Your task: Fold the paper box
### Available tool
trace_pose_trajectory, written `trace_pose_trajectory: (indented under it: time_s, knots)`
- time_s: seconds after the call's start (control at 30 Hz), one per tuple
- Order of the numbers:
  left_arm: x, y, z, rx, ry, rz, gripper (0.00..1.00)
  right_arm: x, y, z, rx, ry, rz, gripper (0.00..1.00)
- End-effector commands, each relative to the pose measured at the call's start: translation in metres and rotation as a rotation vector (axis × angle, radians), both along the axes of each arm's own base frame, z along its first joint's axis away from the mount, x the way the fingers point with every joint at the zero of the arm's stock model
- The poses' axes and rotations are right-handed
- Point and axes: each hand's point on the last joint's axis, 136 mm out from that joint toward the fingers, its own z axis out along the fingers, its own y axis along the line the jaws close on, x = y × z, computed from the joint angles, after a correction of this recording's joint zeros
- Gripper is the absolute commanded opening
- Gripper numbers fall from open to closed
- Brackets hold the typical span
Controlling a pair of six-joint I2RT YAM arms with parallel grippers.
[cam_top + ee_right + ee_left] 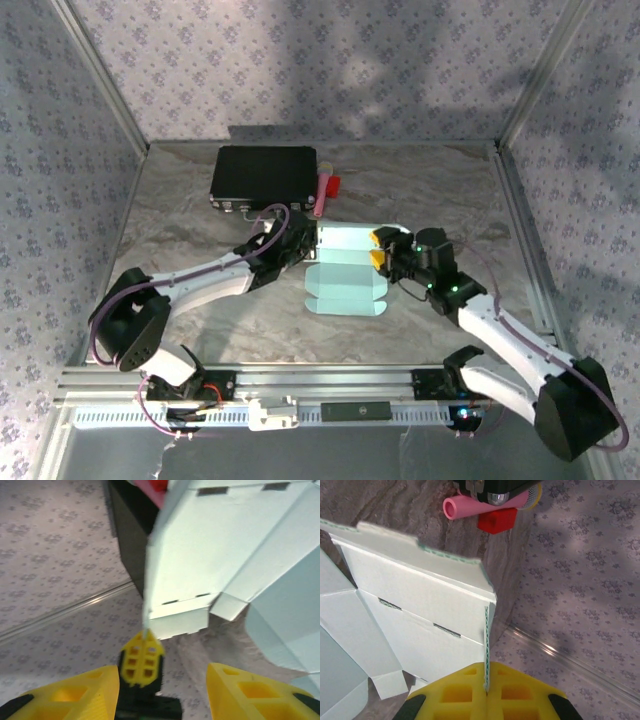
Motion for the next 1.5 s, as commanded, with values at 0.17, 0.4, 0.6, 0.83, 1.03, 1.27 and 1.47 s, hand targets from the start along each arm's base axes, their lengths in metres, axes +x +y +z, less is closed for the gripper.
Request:
trace_pose_trajectory:
  time_s: [0.17, 0.4, 0.6, 0.83, 1.03, 1.27, 1.47]
  knots:
    - [-0.005, -0.002, 0.005, -0.072, -0.024, 0.034, 0.00, 0.040, 0.021, 0.015, 0.066, -0.156, -0.109, 0.47]
    - [-0.009, 0.001, 0.008, -0.071, -0.033, 0.037, 0.00, 0.055, 0.030, 0.007, 0.057, -0.152, -0.119, 0.42]
    - [-0.010, 0.000, 0.007, -0.071, -0.030, 0.033, 0.00, 0.064, 0.035, 0.002, 0.041, -0.136, -0.113, 0.35]
    - [-0.010, 0.000, 0.008, -0.067, -0.033, 0.029, 0.00, 0.072, 0.035, -0.002, 0.050, -0.119, -0.109, 0.25]
    - [-0.011, 0.001, 0.010, -0.048, -0.037, 0.023, 0.00, 0.070, 0.035, -0.010, 0.030, -0.087, -0.105, 0.23]
    - [-0.009, 0.008, 0.014, -0.039, -0.067, 0.059, 0.00, 0.046, 0.002, 0.014, -0.061, -0.212, -0.286, 0.42]
    - [-0.008, 0.007, 0.018, -0.055, -0.125, 0.092, 0.00, 0.035, 0.017, 0.005, 0.002, -0.235, -0.337, 0.46]
